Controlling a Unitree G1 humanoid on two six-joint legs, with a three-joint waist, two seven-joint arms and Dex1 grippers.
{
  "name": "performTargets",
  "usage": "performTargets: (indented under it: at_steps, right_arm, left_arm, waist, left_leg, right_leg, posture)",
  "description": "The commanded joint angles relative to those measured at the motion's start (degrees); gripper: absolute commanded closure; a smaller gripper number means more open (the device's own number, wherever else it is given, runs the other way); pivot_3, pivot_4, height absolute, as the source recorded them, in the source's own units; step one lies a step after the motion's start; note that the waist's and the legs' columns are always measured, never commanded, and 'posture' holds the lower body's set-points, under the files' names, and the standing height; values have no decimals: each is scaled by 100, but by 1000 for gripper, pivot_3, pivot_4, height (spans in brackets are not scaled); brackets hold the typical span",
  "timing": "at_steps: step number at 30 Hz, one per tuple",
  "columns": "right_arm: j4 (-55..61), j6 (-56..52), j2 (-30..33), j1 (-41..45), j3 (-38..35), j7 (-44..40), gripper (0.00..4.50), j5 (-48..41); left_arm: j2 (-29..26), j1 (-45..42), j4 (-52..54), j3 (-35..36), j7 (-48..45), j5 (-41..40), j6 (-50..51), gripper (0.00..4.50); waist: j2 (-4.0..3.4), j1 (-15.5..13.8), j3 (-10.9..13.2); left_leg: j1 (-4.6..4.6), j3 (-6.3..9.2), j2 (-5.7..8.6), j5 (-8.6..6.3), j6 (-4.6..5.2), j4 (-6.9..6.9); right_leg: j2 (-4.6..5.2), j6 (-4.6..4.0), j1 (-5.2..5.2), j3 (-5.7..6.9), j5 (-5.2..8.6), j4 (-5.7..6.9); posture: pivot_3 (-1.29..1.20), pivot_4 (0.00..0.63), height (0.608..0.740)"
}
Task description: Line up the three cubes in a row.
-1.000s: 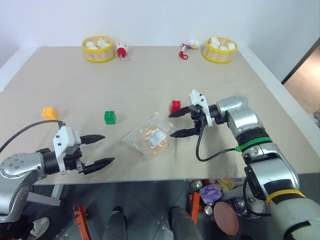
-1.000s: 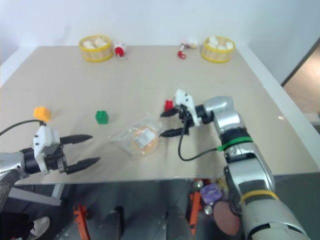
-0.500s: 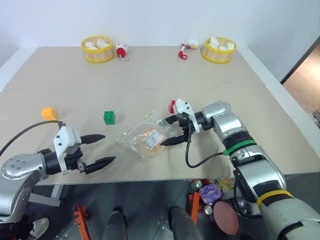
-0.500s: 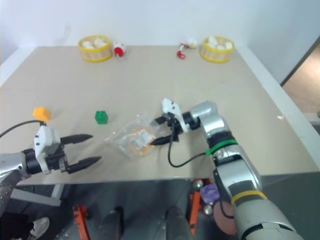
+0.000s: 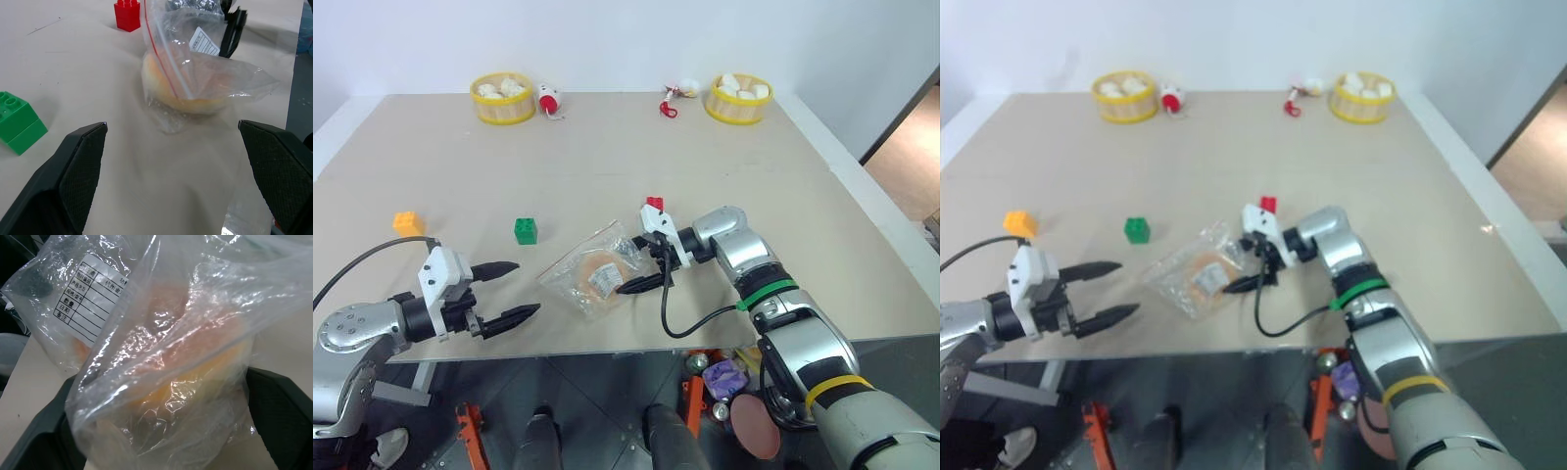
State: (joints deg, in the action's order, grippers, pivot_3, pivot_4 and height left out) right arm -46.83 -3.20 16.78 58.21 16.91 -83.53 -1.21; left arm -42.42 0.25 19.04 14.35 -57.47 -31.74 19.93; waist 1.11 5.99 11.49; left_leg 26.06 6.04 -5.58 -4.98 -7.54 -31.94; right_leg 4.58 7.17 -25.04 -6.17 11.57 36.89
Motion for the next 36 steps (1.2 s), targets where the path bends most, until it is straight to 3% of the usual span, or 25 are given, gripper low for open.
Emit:
performTargets:
  at_steps: [1,8,10,16,21,25,31,36]
  right_arm:
    - [-141,136,-134,-43,70,231,1823,160]
    - [-483,269,-151,10,-71,472,4157,149]
    - [-538,280,-117,26,-139,522,4479,142]
    - [-202,-114,304,26,-512,437,4479,-140]
    - [616,-670,1228,-164,-997,-100,4479,-683]
    - [633,-466,2122,-152,-1297,-277,4479,-739]
    - [-1027,469,2808,782,-1560,1786,4479,-45]
    - [-2009,671,2705,1015,-1439,4233,4479,623]
  left_arm:
    - [32,-51,173,63,87,-39,-111,0]
    - [84,-67,144,26,152,17,-140,0]
    - [102,-111,139,-15,163,24,-137,0]
    - [230,-420,41,-327,190,76,-148,0]
    - [483,-816,-155,-651,245,112,-176,0]
    - [797,-1261,-544,-851,320,233,-319,0]
    - [1259,-1879,-1194,-1184,526,635,-638,0]
    - [1447,-1979,-1257,-1377,475,726,-732,0]
  waist:
    - [2,1,-1]
    - [11,2,-7]
    - [12,2,-7]
    - [12,-11,-7]
    - [10,-50,-6]
    - [10,-40,-6]
    - [10,2,-6]
    - [10,-19,-6]
  left_leg:
    - [-3,0,0,0,0,0]
    - [-9,0,0,-1,-2,0]
    - [-8,0,0,-1,-2,-1]
    - [-3,0,2,0,-1,-6]
    - [39,0,6,18,-2,-37]
    - [38,0,5,25,-4,-34]
    - [38,-4,5,35,11,-30]
    - [36,-5,5,37,14,7]
  right_leg:
    - [-1,0,1,0,0,3]
    - [0,-4,6,-1,-2,5]
    - [0,-7,7,-1,-3,5]
    - [0,-16,7,-2,-8,5]
    - [0,-16,3,-6,-8,4]
    - [-1,-14,-1,-7,-7,4]
    - [-1,-7,-8,-9,-7,4]
    - [-1,6,-17,-10,4,4]
  posture:
    - [0,150,740]
    - [0,150,740]
    - [0,150,740]
    - [0,150,740]
    - [0,150,740]
    - [0,150,740]
    - [0,150,740]
    - [0,150,740]
